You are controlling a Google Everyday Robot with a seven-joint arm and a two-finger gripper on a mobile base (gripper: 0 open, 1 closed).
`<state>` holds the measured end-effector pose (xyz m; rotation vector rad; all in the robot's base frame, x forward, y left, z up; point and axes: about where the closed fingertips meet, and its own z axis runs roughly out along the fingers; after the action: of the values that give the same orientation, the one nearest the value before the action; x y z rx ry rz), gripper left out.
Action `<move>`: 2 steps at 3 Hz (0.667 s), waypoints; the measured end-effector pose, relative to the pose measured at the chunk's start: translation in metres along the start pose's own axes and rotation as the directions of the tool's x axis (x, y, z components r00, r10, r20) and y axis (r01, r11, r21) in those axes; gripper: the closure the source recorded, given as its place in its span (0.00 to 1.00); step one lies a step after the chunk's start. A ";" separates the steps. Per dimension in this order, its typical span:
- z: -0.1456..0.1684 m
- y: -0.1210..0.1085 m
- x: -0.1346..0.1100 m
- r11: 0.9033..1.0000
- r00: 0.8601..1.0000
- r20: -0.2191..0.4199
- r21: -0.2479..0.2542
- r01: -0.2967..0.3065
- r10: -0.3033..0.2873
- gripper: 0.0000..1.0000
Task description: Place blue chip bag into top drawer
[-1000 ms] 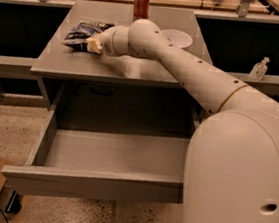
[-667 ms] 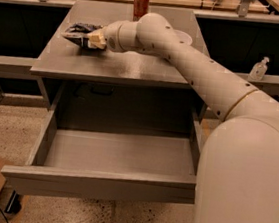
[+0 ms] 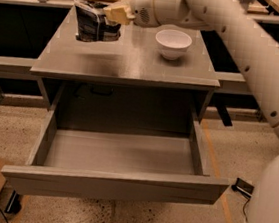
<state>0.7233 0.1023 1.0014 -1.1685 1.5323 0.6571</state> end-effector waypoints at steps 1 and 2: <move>-0.008 0.024 0.005 0.997 0.999 -0.049 -0.083 0.007 -0.011 1.00; -0.008 0.025 0.005 0.996 0.999 -0.049 -0.084 0.006 -0.011 1.00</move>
Offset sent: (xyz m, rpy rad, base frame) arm -0.0250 -0.0009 -0.0045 -0.0484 0.0353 0.0687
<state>0.6977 0.1025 0.9947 -1.2617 1.5529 0.6970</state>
